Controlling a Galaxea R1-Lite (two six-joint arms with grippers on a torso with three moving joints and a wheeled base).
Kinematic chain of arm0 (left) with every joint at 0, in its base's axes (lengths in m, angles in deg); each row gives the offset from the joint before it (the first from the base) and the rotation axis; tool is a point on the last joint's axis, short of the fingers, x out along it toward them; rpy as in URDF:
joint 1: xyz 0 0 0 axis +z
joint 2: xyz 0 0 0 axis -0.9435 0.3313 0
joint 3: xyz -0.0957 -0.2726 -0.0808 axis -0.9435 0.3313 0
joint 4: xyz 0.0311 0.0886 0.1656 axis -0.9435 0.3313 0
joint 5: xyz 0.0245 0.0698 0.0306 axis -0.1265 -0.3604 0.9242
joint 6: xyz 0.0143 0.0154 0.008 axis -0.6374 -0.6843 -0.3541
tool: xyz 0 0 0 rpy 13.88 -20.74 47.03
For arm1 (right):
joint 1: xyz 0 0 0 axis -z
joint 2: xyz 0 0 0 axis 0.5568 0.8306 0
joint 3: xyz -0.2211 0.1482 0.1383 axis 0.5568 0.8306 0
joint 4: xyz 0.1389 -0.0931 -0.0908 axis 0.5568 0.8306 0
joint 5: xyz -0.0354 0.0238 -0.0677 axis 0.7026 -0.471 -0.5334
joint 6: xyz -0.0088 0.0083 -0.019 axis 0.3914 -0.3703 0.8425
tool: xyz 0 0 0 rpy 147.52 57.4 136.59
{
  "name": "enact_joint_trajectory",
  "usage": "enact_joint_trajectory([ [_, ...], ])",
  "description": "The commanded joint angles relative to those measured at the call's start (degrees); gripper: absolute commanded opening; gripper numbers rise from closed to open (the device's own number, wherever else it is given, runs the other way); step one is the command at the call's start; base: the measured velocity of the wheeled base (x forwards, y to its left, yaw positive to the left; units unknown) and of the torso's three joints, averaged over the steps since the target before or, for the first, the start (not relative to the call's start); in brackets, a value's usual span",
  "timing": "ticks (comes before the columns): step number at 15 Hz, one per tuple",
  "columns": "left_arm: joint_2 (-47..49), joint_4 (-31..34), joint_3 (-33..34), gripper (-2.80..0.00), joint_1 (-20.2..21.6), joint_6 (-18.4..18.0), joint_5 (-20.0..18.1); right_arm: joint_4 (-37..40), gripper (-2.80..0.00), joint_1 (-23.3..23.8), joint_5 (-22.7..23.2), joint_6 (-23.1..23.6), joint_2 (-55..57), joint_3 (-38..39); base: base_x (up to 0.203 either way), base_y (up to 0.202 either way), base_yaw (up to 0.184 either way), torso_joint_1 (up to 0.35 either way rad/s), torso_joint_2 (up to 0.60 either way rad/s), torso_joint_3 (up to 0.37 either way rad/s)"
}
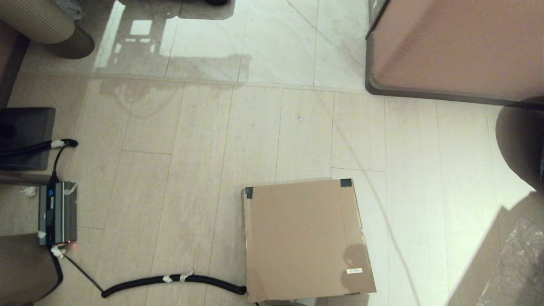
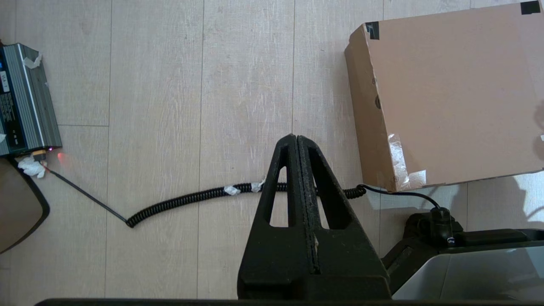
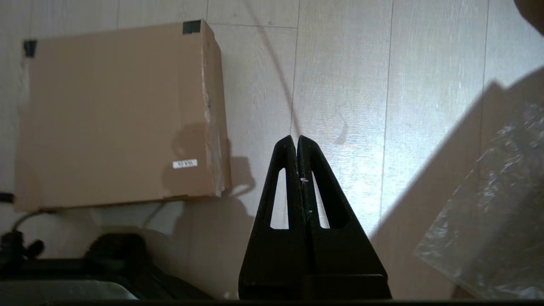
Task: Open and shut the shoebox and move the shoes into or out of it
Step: Open the shoe box
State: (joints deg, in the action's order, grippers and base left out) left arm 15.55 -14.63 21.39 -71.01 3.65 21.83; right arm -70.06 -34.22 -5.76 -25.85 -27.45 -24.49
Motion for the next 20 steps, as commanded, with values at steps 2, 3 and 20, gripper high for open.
enact_joint_trajectory([
  [2, 0.32, 0.19, -2.91, -2.8, 0.0, -0.53, -0.23, 4.0, -2.8, -0.02, -0.37, 0.95, 3.03, -2.02, 0.0, 0.0, 0.0, 0.0, 0.0, 0.0],
  [3, 1.51, 0.8, -6.0, -2.8, 0.0, -0.56, -0.07, 4.63, -2.8, -0.04, -0.77, 0.96, 4.93, -3.86, 0.0, 0.0, 0.0, 0.0, 0.0, 0.0],
  [20, 66.54, -7.55, -19.66, -2.8, -10.71, 14.21, -16.03, -16.24, -2.8, -0.6, 3.26, -4.05, 73.05, -15.19, 0.0, 0.0, 0.0, 0.0, 0.0, 0.0],
])
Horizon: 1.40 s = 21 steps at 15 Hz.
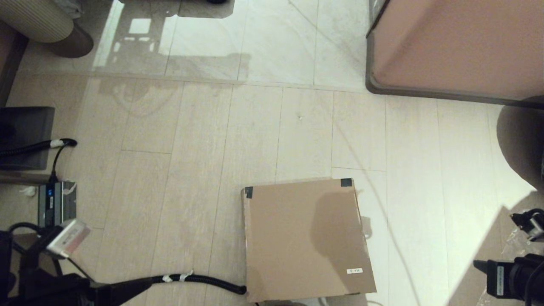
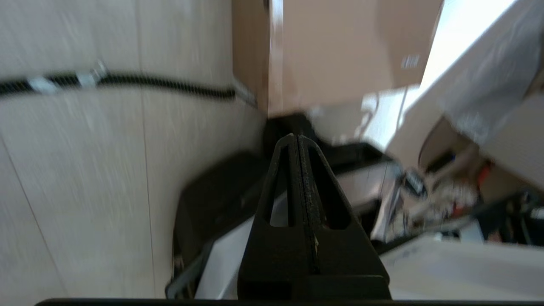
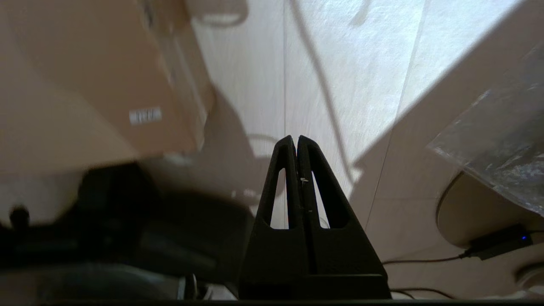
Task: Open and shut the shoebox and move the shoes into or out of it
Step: Open the shoe box
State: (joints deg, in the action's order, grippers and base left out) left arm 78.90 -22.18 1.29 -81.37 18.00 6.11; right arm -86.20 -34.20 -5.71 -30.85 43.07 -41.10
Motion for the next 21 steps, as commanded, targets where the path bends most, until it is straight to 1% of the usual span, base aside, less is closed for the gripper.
enact_joint_trajectory([
  [1, 4.5, -0.05, 0.96, -2.8, -0.35, -0.37, -0.58, -0.22, -2.8, -1.0, 5.7, 1.38, 4.03, 1.87, 0.0, 0.0, 0.0, 0.0, 0.0, 0.0],
  [2, 6.22, -0.27, 1.15, -2.8, -0.41, -0.5, -0.93, -0.44, -2.8, -1.42, 7.28, 1.56, 5.94, 1.7, 0.0, 0.0, 0.0, 0.0, 0.0, 0.0],
  [4, 10.8, -2.63, 1.26, -2.8, -0.43, -1.02, -1.71, -3.08, -2.8, -1.79, 8.44, 1.61, 12.07, 0.88, 0.0, 0.0, 0.0, 0.0, 0.0, 0.0],
  [6, 17.18, -7.4, 1.13, -2.8, -0.38, -1.15, -1.94, -9.41, -2.8, -1.92, 8.67, 1.78, 19.55, 0.76, 0.0, 0.0, 0.0, 0.0, 0.0, 0.0],
  [8, 25.04, -15.96, 0.93, -2.8, -0.29, -1.15, -4.16, -18.27, -2.8, -2.5, 8.64, 3.05, 26.61, 1.53, 0.0, 0.0, 0.0, 0.0, 0.0, 0.0],
  [10, 32.47, -24.76, 0.8, -2.8, -0.26, -1.18, -7.81, -22.2, -2.8, -2.93, 9.85, 4.56, 31.94, 0.95, 0.0, 0.0, 0.0, 0.0, 0.0, 0.0],
  [12, 39.68, -33.5, 0.29, -2.8, -0.36, -1.21, -9.25, -27.42, -2.8, -3.13, 10.75, 4.95, 37.5, -0.77, 0.0, 0.0, 0.0, 0.0, 0.0, 0.0],
  [14, 47.33, -43.8, -0.12, -2.8, -0.48, -1.3, -9.66, -35.68, -2.8, -3.45, 10.38, 5.07, 44.32, -1.7, 0.0, 0.0, 0.0, 0.0, 0.0, 0.0],
  [16, 55.04, -53.82, -0.63, -2.8, -1.41, -1.44, -9.43, -45.77, -2.8, -4.18, 8.05, 5.16, 51.75, -1.74, 0.0, 0.0, 0.0, 0.0, 0.0, 0.0],
  [17, 58.25, -57.6, -1.65, -2.8, -2.6, -1.47, -8.57, -50.62, -2.8, -4.86, 7.1, 5.19, 54.25, -1.75, 0.0, 0.0, 0.0, 0.0, 0.0, 0.0],
  [18, 60.47, -59.63, -3.8, -2.8, -4.31, -1.38, -7.01, -52.32, -2.8, -5.62, 6.52, 5.16, 55.73, -2.42, 0.0, 0.0, 0.0, 0.0, 0.0, 0.0],
  [19, 62.42, -60.72, -6.49, -2.8, -6.71, -1.1, -4.61, -52.81, -2.8, -6.26, 6.0, 5.08, 56.75, -4.03, 0.0, 0.0, 0.0, 0.0, 0.0, 0.0],
  [21, 65.0, -61.1, -10.06, -2.8, -9.29, -0.69, -1.11, -52.85, -2.8, -7.52, 4.29, 5.04, 58.18, -6.86, 0.0, 0.0, 0.0, 0.0, 0.0, 0.0],
])
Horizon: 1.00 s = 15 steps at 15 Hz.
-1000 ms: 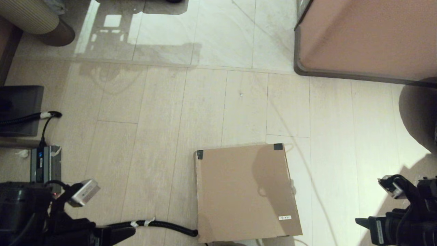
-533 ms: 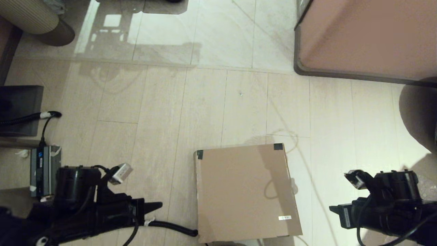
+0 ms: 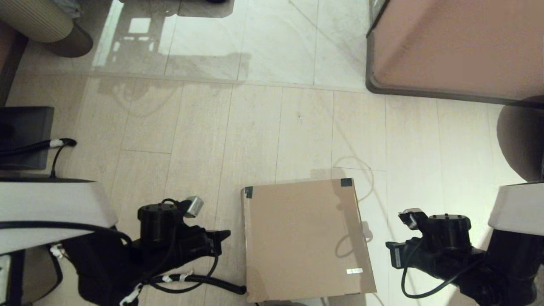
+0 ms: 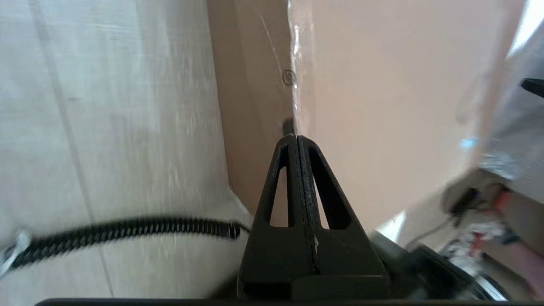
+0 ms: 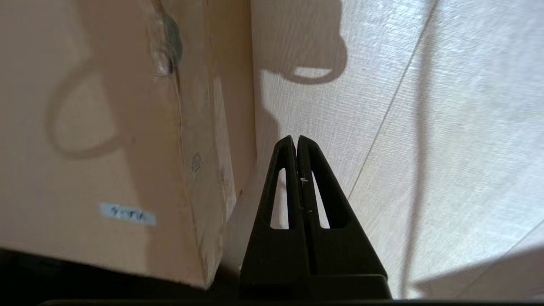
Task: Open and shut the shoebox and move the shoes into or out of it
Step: Open the shoe box
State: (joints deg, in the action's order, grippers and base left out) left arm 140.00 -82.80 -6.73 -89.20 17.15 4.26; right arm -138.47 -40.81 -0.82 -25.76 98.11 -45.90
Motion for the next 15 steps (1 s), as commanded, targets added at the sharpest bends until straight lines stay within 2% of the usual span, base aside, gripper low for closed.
enact_joint_trajectory([
  [1, 5.16, -0.47, -3.48, -2.8, -2.25, 0.2, 2.89, -0.5, -2.8, -1.42, -2.78, -0.13, 4.05, -3.92, 0.0, 0.0, 0.0, 0.0, 0.0, 0.0],
  [3, 7.89, -0.47, -5.37, -2.8, -3.07, -0.18, 6.05, -0.47, -2.8, -2.69, -6.47, -0.36, 6.59, -6.35, 0.0, 0.0, 0.0, 0.0, 0.0, 0.0],
  [5, 10.64, -0.47, -7.76, -2.8, -3.85, -0.74, 13.93, -0.47, -2.8, -3.83, -6.96, -0.39, 7.32, -7.13, 0.0, 0.0, 0.0, 0.0, 0.0, 0.0],
  [6, 11.55, -0.4, -8.54, -2.8, -4.16, -0.8, 15.44, -0.47, -2.8, -4.1, -6.96, -0.39, 7.65, -7.69, 0.0, 0.0, 0.0, 0.0, 0.0, 0.0],
  [10, 12.87, 0.94, -10.82, -2.8, -6.14, -0.82, 16.07, -0.47, -2.8, -4.44, -8.43, -0.31, 8.12, -9.26, 0.0, 0.0, 0.0, 0.0, 0.0, 0.0],
  [15, 14.83, 3.05, -16.34, -2.8, -7.72, -0.73, 17.03, -0.73, -2.8, -5.39, -7.98, -1.73, 8.12, -9.38, 0.0, 0.0, 0.0, 0.0, 0.0, 0.0],
])
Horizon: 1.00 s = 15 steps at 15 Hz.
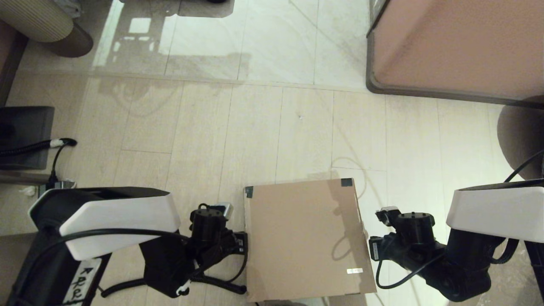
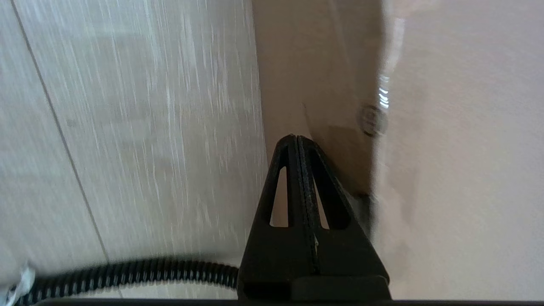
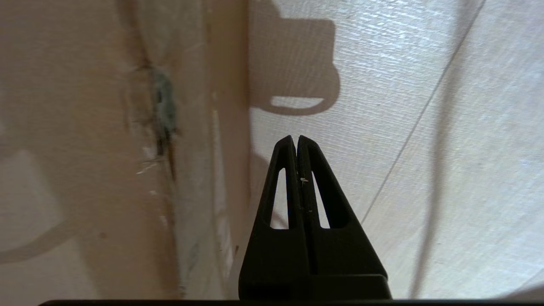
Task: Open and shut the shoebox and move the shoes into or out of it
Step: Open the shoe box
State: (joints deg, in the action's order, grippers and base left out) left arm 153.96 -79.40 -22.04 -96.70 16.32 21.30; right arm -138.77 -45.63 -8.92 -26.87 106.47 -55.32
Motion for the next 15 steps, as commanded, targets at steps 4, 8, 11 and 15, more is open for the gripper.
enact_joint_trajectory([
  [4, 2.09, 0.6, -4.74, -2.8, -0.24, 0.18, -0.02, -0.17, -2.8, -2.62, 2.82, -3.68, -1.36, 0.53, 0.0, 0.0, 0.0, 0.0, 0.0, 0.0],
  [8, 1.86, 3.0, -9.99, -2.8, 0.21, 0.62, -0.26, -0.17, -2.8, -2.76, 2.79, -3.79, -1.58, 0.95, 0.0, 0.0, 0.0, 0.0, 0.0, 0.0],
  [11, 0.76, 3.07, -10.68, -2.8, 1.09, 1.84, -0.35, -0.35, -2.8, -2.79, 4.31, -5.39, -4.47, 3.85, 0.0, 0.0, 0.0, 0.0, 0.0, 0.0],
  [15, -1.67, 2.97, -5.59, -2.8, 3.86, 1.86, -0.38, -1.68, -2.8, -2.26, 4.75, -6.51, -4.98, 10.04, 0.0, 0.0, 0.0, 0.0, 0.0, 0.0],
])
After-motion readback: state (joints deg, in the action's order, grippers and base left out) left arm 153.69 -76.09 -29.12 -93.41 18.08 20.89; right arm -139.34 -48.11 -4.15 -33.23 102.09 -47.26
